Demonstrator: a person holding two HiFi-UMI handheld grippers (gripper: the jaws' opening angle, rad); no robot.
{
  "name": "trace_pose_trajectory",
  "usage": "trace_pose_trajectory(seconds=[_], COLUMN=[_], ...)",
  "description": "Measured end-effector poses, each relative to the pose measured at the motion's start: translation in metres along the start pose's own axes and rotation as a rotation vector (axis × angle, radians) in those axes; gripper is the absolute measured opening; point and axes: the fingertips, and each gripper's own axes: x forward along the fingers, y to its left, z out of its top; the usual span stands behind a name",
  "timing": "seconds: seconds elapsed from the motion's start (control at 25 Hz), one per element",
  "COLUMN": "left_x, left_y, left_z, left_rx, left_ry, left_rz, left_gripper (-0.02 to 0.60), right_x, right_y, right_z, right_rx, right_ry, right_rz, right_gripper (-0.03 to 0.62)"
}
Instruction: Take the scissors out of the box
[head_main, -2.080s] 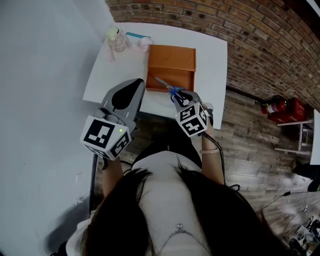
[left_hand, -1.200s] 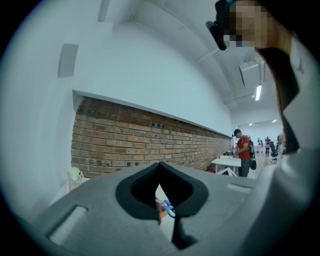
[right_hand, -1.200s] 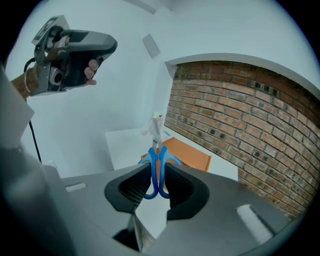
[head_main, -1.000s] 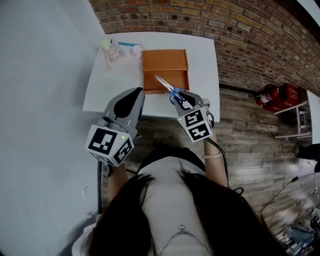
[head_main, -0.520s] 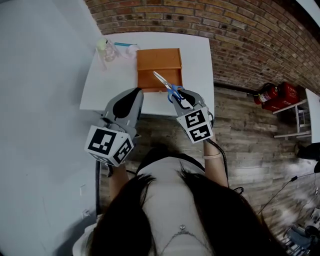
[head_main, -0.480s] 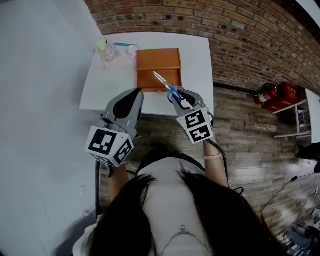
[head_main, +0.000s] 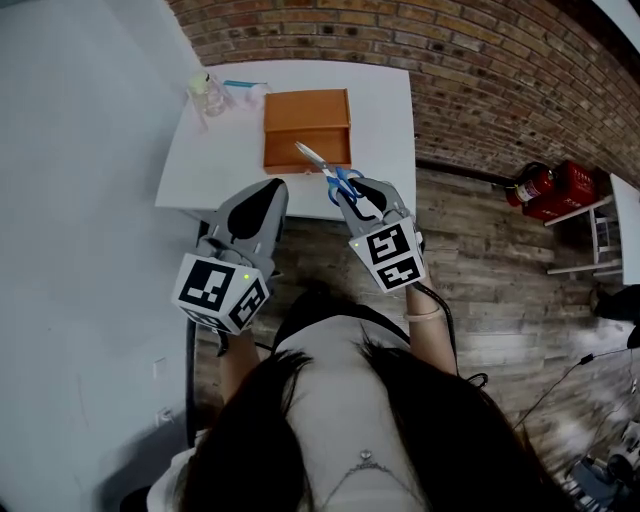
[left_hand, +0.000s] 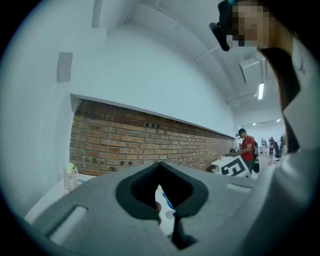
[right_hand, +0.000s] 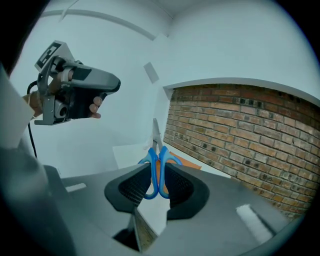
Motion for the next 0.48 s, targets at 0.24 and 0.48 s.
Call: trace_pose_trajectory(seconds=[0.24,0.48], left_x=[-0.009,-0.015], left_y=[-0.019,-0.036], left_z=[-0.005,-0.007], left_rx=[0.001,0.007], left_ry=[0.010,0.016], left_rz=[0.017,0.029], left_gripper=[0.000,0.000], right_x=[-0.023,-0.045], right_y=[0.003,0.003], right_z=[0.001,0.010], right_rx=[0.017,0.037], right_ry=[-0.036,-0.092], right_rz=[0.012,0.020], right_gripper=[0.097,0.097])
